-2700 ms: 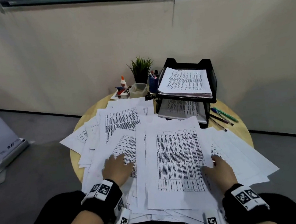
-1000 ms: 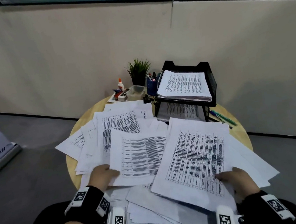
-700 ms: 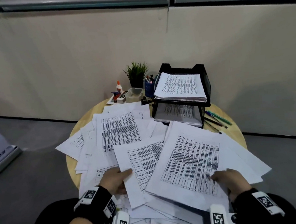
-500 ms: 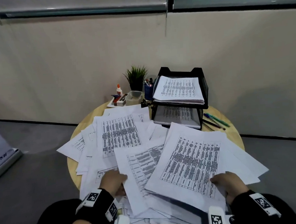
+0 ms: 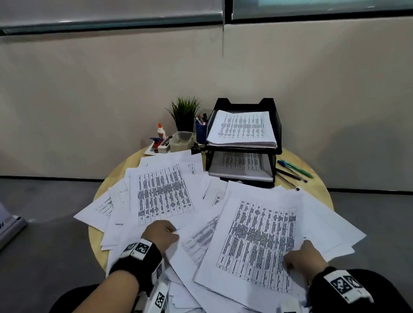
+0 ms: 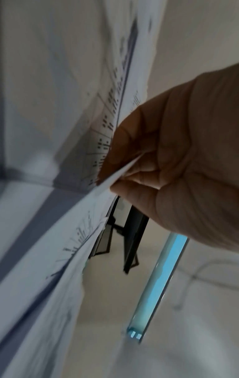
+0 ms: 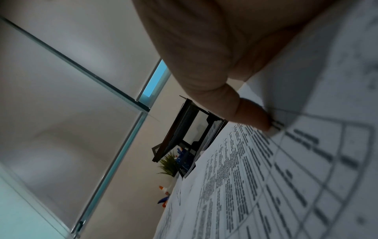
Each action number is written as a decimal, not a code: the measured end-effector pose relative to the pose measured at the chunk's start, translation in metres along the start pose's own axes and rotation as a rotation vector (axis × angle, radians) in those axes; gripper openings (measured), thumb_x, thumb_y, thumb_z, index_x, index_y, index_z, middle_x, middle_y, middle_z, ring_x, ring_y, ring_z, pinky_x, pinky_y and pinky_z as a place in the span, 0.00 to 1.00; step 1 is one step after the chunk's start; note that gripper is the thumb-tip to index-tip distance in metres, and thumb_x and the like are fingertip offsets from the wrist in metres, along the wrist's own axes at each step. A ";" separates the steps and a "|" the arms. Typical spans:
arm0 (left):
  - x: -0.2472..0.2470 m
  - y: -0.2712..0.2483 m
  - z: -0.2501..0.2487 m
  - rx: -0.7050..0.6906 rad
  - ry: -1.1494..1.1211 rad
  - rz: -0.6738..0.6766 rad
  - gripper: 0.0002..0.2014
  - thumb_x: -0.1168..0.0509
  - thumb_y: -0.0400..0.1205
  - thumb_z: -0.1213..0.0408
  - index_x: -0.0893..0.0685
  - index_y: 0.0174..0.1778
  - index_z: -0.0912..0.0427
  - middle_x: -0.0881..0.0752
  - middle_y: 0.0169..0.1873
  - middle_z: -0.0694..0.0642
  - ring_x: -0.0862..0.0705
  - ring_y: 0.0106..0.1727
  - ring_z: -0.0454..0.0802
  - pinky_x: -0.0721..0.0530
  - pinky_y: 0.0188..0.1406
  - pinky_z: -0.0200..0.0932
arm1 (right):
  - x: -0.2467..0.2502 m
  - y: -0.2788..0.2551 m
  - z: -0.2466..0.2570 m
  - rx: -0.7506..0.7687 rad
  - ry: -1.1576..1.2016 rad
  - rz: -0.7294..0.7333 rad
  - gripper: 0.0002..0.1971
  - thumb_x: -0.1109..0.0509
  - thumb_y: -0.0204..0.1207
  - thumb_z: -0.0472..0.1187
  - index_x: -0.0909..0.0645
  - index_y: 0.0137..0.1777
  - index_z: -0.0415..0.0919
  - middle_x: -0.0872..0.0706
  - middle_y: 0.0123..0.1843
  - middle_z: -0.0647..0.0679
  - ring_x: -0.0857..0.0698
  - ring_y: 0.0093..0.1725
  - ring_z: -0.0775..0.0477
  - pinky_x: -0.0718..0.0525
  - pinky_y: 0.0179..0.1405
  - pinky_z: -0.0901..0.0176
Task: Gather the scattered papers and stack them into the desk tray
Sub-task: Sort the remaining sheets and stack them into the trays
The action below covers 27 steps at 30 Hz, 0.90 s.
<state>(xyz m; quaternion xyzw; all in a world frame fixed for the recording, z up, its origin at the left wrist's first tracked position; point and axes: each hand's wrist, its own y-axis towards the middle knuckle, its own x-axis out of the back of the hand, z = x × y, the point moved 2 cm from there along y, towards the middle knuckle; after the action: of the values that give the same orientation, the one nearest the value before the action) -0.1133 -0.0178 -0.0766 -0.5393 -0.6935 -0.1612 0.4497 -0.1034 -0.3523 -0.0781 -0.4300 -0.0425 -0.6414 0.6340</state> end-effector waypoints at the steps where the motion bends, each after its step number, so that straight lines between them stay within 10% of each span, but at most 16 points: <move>1: 0.000 0.001 -0.002 -0.008 0.055 0.018 0.10 0.32 0.77 0.63 0.13 0.52 0.58 0.13 0.58 0.55 0.18 0.59 0.52 0.25 0.49 0.35 | 0.002 0.001 0.001 0.010 -0.021 -0.003 0.24 0.34 0.70 0.23 0.34 0.65 0.21 0.28 0.34 0.43 0.28 0.30 0.52 0.33 0.13 0.65; 10: -0.021 -0.025 0.008 0.124 0.175 0.061 0.10 0.39 0.78 0.69 0.13 0.45 0.68 0.12 0.51 0.65 0.15 0.57 0.60 0.20 0.46 0.43 | 0.016 0.004 0.005 0.031 -0.002 -0.033 0.27 0.33 0.70 0.24 0.35 0.69 0.22 0.27 0.36 0.42 0.26 0.31 0.50 0.31 0.19 0.60; 16: -0.031 -0.036 -0.002 0.026 0.132 0.018 0.03 0.36 0.78 0.61 0.21 0.40 0.53 0.16 0.44 0.53 0.19 0.48 0.52 0.26 0.45 0.40 | 0.000 0.004 0.012 -0.001 -0.089 0.052 0.15 0.26 0.65 0.29 0.28 0.47 0.27 0.26 0.31 0.46 0.26 0.28 0.53 0.32 0.11 0.68; 21: -0.037 -0.036 -0.017 0.015 0.049 0.001 0.19 0.36 0.78 0.56 0.37 0.27 0.55 0.33 0.27 0.50 0.31 0.32 0.49 0.38 0.29 0.42 | -0.008 -0.002 0.019 0.077 -0.062 0.065 0.17 0.27 0.70 0.32 0.33 0.28 0.37 0.30 0.27 0.48 0.32 0.25 0.54 0.38 0.17 0.64; 27: -0.047 -0.036 -0.019 -0.015 0.008 0.093 0.20 0.36 0.79 0.58 0.36 0.24 0.55 0.34 0.24 0.50 0.35 0.25 0.46 0.39 0.25 0.39 | -0.012 0.005 0.015 0.057 0.193 0.092 0.16 0.27 0.68 0.30 0.31 0.26 0.38 0.31 0.21 0.46 0.32 0.21 0.50 0.39 0.20 0.67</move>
<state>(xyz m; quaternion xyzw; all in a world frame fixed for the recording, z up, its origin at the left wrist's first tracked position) -0.1365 -0.0724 -0.0943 -0.5734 -0.6647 -0.1475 0.4556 -0.0937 -0.3349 -0.0791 -0.3496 0.0203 -0.6487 0.6757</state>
